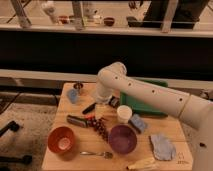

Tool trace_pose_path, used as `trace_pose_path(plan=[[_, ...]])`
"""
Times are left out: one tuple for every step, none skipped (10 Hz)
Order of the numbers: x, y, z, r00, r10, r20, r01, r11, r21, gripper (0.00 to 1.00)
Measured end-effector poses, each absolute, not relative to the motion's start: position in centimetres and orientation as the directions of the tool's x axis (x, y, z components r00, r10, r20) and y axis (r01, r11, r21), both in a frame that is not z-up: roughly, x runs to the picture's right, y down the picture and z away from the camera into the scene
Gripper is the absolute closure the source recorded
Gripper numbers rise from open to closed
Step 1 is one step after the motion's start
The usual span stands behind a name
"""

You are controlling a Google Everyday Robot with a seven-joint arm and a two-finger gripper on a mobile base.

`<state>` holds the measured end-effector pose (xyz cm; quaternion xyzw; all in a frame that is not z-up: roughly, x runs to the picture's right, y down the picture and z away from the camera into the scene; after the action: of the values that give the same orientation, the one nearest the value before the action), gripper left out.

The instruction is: Place brush in metal cup

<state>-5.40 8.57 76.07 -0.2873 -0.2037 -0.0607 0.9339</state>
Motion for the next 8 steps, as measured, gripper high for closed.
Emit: trace_pose_path(plan=[[-5.6, 8.6, 76.3, 0.908, 0.006, 0.419, 0.230, 0.830, -0.509, 0.20], [-5.9, 8.7, 76.9, 0.905, 0.009, 0.424, 0.228, 0.833, -0.504, 0.20], [-6.0, 8.8, 77.3, 0.905, 0.012, 0.426, 0.226, 0.833, -0.505, 0.20], [-6.2, 8.9, 77.7, 0.904, 0.017, 0.428, 0.223, 0.834, -0.505, 0.20], [-6.4, 8.9, 78.2, 0.903, 0.024, 0.430, 0.219, 0.834, -0.507, 0.20], [-6.4, 8.9, 78.6, 0.902, 0.032, 0.430, 0.213, 0.834, -0.509, 0.20], [-6.3, 8.7, 78.9, 0.902, 0.037, 0.430, 0.209, 0.835, -0.509, 0.20], [-6.3, 8.4, 79.2, 0.901, 0.041, 0.433, 0.206, 0.837, -0.507, 0.20]])
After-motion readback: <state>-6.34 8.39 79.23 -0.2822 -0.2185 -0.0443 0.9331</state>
